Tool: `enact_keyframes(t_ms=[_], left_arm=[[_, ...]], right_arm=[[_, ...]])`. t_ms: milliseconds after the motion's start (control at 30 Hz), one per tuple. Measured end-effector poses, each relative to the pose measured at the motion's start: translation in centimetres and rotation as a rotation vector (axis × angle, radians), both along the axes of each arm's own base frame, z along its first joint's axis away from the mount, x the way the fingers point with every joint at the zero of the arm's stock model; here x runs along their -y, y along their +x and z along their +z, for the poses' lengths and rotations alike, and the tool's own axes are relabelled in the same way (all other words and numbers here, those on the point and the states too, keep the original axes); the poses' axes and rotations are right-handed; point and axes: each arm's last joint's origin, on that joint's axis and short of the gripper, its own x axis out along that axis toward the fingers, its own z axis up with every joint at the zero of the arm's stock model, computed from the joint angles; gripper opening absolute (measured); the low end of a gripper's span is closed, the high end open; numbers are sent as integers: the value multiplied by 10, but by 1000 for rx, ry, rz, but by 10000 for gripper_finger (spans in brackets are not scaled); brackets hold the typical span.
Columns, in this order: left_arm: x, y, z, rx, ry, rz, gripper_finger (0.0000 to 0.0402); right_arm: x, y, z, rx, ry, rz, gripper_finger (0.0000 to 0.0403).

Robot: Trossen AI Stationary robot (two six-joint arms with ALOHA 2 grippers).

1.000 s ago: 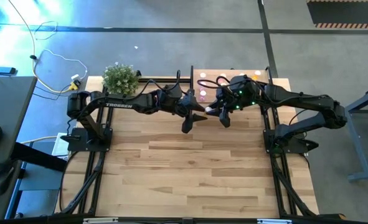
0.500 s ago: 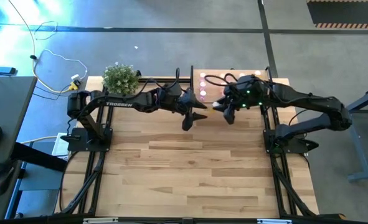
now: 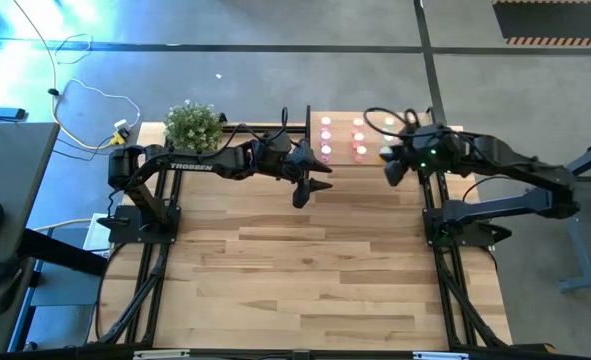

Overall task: Pick and place medicine bottles onto shelf by color
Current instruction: Put the orange pill bottle on the shelf aligned with the other orange pill bottles

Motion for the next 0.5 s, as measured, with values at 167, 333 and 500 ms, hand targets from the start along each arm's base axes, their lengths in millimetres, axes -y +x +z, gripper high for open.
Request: enact_keyframes(t_ms=[167, 333, 500], left_arm=[[0, 0, 0, 0, 4, -1, 213], [0, 0, 0, 0, 4, -2, 213], [0, 0, 0, 0, 5, -2, 213]], right_arm=[[-3, -28, 0, 6, -1, -163, 115], [-6, -49, -12, 27, 35, -294, 115], [-8, -61, -24, 48, 45, -395, 115]])
